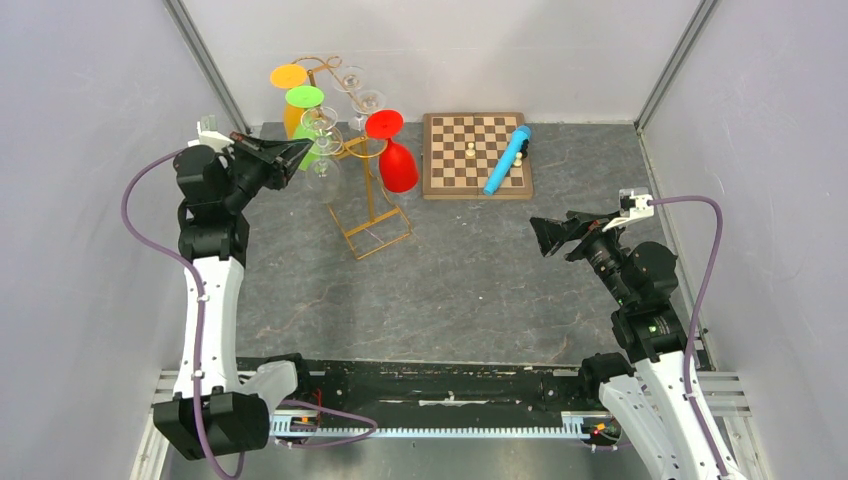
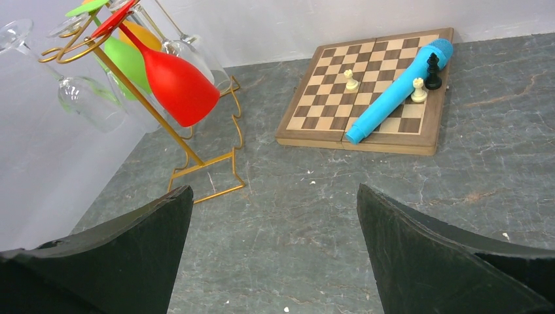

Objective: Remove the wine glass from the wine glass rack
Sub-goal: Pick up the wine glass from the wine rack, then place the wine glass at the center of the board.

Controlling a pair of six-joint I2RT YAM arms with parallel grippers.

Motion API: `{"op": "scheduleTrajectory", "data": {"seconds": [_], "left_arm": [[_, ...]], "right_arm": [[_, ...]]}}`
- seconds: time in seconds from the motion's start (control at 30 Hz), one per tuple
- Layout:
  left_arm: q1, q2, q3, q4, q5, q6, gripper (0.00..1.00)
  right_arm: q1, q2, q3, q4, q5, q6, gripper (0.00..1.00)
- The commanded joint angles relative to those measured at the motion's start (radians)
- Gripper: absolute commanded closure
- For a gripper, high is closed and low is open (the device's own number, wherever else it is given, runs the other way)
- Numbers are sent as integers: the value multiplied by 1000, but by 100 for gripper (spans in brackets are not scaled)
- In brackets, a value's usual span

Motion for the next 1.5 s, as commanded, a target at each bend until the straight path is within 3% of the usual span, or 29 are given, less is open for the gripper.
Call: {"op": "scheduleTrajectory", "data": {"seconds": [0.0, 0.87, 1.1, 1.3, 1.47], "left_arm": [[17, -47, 28, 58, 44, -33, 98], [-18, -200, -32, -120, 233, 219, 98], [-189, -198, -32, -136, 240, 324, 98], [-410, -176, 5, -226, 97, 493, 98], [-503, -141, 0, -231, 77, 561, 98]], "right_arm": [[-3, 4, 0, 20, -5, 11, 2], [-4, 70, 71, -180, -35, -62, 2], [-3, 89, 52, -212, -76, -54, 2], [-3, 155, 36, -241, -113, -44, 2], [-3, 180, 25, -235, -153, -44, 2]]}}
